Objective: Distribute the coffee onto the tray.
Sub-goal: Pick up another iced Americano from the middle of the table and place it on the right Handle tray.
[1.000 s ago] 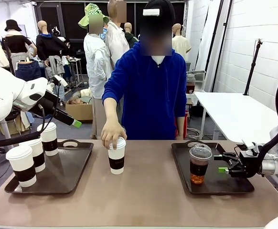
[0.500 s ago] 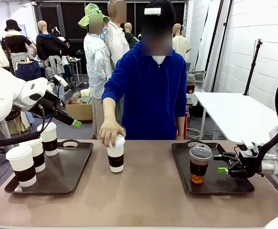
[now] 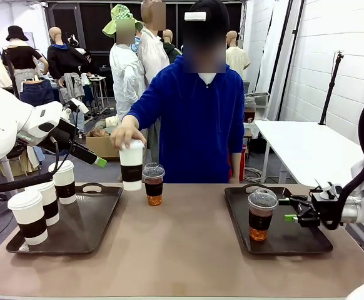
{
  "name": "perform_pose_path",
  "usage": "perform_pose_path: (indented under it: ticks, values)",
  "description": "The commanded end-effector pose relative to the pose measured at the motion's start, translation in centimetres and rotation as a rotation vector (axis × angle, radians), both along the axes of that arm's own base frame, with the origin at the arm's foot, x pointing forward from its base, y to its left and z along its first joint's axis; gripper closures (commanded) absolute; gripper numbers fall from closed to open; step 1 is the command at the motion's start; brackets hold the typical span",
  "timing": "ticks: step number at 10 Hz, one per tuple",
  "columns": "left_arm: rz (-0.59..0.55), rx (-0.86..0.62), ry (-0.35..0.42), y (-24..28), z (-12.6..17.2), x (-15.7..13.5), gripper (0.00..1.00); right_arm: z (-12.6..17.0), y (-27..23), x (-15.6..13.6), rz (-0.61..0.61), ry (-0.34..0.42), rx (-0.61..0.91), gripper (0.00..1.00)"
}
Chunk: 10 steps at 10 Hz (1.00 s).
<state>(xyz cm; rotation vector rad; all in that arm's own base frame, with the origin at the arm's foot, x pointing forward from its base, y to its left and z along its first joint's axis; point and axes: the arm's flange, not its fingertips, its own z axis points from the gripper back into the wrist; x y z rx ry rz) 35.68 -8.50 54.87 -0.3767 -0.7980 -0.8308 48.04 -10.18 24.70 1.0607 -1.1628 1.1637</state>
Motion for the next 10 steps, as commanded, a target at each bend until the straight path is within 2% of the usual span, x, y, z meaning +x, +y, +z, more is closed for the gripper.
perform_pose_path:
  ticks: [1, 6, 10]
  values:
    - [-0.005, -0.014, 0.005, 0.1, -0.1, 0.0, 0.0, 0.5, 0.7, 4.0, -0.012, 0.012, -0.016, 0.0]
    - [-0.005, -0.014, 0.005, 0.1, -0.1, 0.0, 0.0, 2.5, 3.1, 13.7, -0.025, 0.005, -0.035, 0.0]
    - [-0.005, -0.014, 0.005, 0.1, -0.1, 0.0, 0.0, 0.4, 7.1, 16.2, -0.031, 0.056, -0.028, 0.0]
